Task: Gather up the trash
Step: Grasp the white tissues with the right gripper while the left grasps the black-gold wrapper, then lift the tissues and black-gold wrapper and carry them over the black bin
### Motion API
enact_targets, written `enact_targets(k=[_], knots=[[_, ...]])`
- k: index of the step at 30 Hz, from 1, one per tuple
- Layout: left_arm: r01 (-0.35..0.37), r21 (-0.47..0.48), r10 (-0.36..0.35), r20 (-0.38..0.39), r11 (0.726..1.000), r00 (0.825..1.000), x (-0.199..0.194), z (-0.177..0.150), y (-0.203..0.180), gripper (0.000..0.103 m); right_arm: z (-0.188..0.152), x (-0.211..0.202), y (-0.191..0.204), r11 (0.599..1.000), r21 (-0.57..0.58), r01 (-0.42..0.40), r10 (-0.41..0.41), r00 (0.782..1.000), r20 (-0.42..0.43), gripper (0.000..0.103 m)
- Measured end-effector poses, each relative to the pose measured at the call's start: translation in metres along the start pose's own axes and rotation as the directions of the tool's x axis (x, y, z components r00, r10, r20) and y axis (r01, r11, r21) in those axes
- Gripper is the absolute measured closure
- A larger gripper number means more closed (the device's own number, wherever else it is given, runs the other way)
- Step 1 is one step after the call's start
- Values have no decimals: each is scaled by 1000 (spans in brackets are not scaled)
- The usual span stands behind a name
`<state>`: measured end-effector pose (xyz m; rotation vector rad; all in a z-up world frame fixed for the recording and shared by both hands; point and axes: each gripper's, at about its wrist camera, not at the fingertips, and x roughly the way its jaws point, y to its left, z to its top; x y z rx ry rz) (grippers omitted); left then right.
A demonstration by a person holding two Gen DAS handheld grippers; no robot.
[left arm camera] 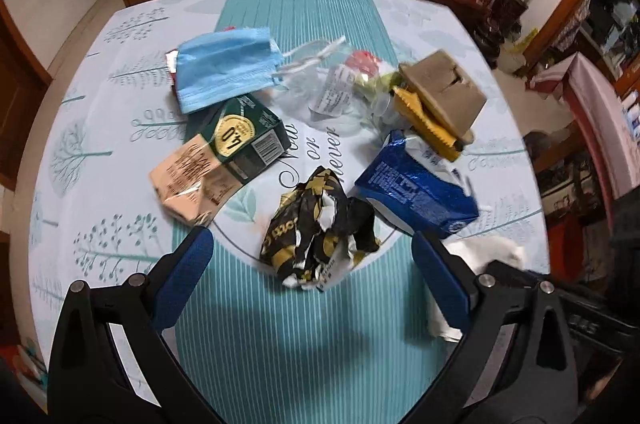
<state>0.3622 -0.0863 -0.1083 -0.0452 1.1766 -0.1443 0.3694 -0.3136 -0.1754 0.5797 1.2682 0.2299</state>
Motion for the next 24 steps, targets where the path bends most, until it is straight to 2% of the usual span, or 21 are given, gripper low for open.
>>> enact_targets(k=[4,5,6,8,10,13,19,24], knots=[[-11,40,13,-56,999,998,26,4,-7,5,-3,-4,1,1000,-9,9,-9,1000,2,87],[-14,47,18,-67,999,998,31,4,-9,8,-4,-7,1,1000,-13,11,-11,1000,3,87],[-15,52,19,-79,999,997,36,4,-10,12,-6,-9,1,1000,-19,13,-13,1000,4,87],[1,56,5,-108,998,994,45,4,-12,37,-10,-11,1,1000,-21,14,-14,1000,6,87],[-2,50,7,-107,999,994,47,4,-12,39,-12,-11,1,1000,-20,13,-13,1000,5,87],[-4,51,8,-86,999,996,42,4,-11,50,-18,-11,0,1000,-16,10,-10,1000,5,87],[-21,42,24,-82,999,996,31,-7,-11,57,-31,-19,2,1000,-27,13,-12,1000,27,90],[-5,60,9,-62,998,998,4,-22,-16,58,-46,-31,10,999,-31,9,-7,998,56,91]])
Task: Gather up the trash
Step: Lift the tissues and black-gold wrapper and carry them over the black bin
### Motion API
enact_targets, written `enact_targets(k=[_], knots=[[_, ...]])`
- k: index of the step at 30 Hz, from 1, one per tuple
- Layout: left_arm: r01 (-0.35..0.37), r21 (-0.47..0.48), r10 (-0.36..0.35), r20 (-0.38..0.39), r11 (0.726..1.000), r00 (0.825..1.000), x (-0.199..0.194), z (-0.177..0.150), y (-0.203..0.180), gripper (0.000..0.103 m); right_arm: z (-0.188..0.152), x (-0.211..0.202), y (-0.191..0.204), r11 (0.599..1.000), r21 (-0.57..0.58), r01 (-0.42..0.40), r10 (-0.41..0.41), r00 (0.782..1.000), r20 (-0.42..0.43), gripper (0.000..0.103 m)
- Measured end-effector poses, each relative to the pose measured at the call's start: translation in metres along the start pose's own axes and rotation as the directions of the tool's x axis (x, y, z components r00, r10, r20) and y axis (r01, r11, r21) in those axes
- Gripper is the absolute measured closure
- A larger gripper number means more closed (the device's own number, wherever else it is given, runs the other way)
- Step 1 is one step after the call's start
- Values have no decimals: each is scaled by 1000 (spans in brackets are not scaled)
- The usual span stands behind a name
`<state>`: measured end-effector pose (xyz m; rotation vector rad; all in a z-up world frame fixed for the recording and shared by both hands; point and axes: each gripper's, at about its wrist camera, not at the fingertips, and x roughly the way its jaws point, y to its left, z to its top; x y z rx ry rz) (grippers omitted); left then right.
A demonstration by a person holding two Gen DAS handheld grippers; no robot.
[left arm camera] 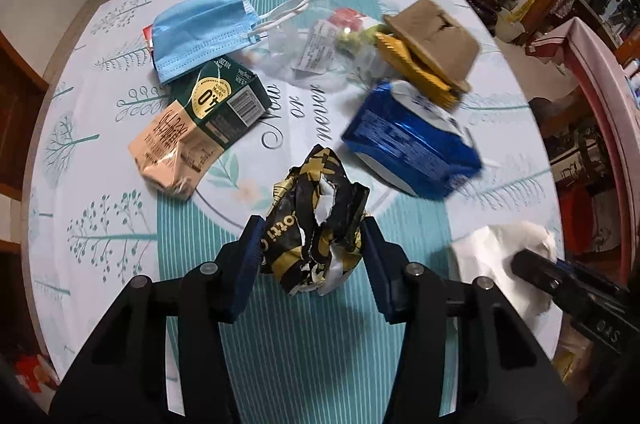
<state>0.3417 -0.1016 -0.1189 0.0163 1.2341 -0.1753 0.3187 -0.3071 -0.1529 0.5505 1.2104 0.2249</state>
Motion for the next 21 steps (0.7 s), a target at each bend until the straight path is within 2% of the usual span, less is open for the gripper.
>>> enact_targets(k=[10,21], knots=[[45,64,-48,48,997,998,-69,-53,-4,58,-51,-36,26,1000,3,8,-8,998,67,92],[74,150,-90,101,986,991,-142,-123,30,58,-160,-67,72,998,50,27,-33,992,121,92]])
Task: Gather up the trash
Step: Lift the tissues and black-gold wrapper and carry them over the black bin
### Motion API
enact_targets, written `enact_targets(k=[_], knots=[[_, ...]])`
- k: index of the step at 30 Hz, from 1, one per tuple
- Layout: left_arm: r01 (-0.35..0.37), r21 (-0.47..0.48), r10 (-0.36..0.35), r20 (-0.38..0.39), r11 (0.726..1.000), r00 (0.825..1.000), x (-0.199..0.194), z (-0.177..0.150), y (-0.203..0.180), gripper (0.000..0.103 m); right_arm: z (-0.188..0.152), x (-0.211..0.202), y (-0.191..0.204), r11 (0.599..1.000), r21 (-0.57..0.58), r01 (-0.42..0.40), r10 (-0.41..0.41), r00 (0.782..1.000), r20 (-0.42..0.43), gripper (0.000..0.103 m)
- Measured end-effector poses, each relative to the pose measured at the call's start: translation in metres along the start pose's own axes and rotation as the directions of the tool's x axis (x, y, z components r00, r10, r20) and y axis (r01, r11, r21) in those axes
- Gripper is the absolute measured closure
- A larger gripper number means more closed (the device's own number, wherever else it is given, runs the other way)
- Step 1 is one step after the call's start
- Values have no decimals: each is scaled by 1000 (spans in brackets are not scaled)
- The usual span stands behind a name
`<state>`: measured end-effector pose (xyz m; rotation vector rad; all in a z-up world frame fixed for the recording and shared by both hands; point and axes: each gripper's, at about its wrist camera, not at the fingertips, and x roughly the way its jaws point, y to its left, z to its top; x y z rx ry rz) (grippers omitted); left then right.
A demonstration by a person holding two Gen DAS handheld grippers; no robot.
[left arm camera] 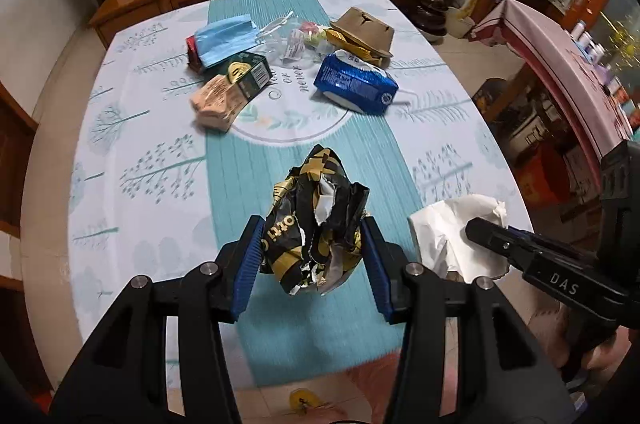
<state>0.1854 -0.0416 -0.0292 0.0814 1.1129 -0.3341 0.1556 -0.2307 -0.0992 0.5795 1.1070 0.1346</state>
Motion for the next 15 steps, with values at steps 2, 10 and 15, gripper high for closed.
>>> enact_targets(k=[2,10,15], knots=[[7,6,-7,11,1000,1000,-15,-16,6,58,-22,-8,10,1000,2,3,-3,1000,9,92],[33,35,-34,41,999,999,-64,-92,29,58,-107,-36,44,1000,-2,22,-22,999,44,92],[44,58,-47,46,997,998,-84,-138,39,58,-151,-47,59,999,-18,34,-33,999,38,92]])
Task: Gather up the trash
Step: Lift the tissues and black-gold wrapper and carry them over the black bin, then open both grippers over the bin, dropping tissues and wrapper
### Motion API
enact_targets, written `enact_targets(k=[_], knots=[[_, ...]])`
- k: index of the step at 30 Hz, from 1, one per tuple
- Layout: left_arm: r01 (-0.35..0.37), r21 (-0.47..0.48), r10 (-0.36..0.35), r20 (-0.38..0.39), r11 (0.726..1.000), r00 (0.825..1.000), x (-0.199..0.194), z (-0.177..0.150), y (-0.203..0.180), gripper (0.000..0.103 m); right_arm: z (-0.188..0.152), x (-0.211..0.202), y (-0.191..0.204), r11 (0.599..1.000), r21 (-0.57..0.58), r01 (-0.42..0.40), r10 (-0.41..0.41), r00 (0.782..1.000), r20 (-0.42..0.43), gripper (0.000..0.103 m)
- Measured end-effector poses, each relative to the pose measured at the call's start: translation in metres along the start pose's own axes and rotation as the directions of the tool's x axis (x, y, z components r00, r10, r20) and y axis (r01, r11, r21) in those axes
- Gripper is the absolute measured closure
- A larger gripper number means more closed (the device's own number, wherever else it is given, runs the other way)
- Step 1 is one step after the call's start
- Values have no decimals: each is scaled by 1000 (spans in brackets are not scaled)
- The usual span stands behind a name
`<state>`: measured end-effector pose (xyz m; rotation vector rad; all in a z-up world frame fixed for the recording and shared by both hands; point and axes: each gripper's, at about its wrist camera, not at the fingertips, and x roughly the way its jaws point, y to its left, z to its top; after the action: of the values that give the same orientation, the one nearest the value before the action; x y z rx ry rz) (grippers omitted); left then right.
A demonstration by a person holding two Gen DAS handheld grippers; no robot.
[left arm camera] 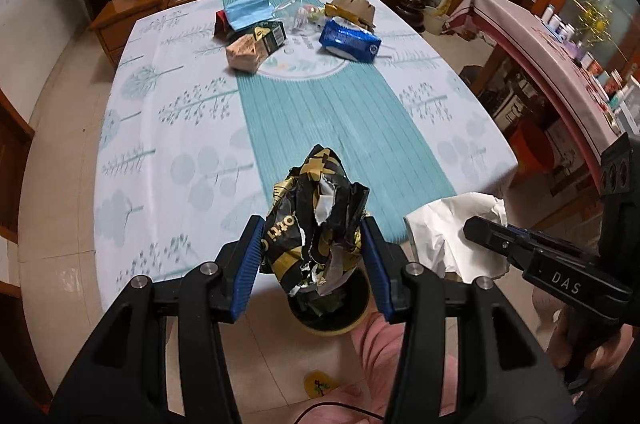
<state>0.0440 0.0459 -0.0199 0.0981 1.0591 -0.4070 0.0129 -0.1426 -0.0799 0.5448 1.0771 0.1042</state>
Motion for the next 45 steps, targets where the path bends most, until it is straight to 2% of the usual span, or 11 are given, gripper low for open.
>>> enact_targets(k=[7,12,23,29,36,41,44,45], knots=[[16,1,-16,-14,1000,1000,-14,-48,6,58,-46,-5,3,1000,12,20,-20,999,-29,92],[22,3,-22,-52,1000,998,-9,-75,1,58,-73,-2,-7,998,36,41,-38,996,-79,92],[11,-16,-13,-110,1000,994,31,-116,-25,58,-96,35,-49,995,18,94,-89,981,-174,92],[0,-65,-7,-114,998,993,82,-138,-28,58,-105,88,-91,991,26,133,-125,973,-195,92],[-21,-121,9,-103,992,995,169,-166,-26,57,-120,165,-144,987,52,155,-143,971,-191,92],[-36,-132,21,-113,991,993,224,-184,-26,55,-132,218,-165,982,33,183,-175,968,-178,92],[-38,-124,24,-106,992,994,252,-193,-28,52,-143,245,-176,982,14,187,-181,967,-177,90],[-38,-107,28,-98,993,995,262,-197,-30,52,-147,255,-181,983,19,185,-179,967,-184,85]])
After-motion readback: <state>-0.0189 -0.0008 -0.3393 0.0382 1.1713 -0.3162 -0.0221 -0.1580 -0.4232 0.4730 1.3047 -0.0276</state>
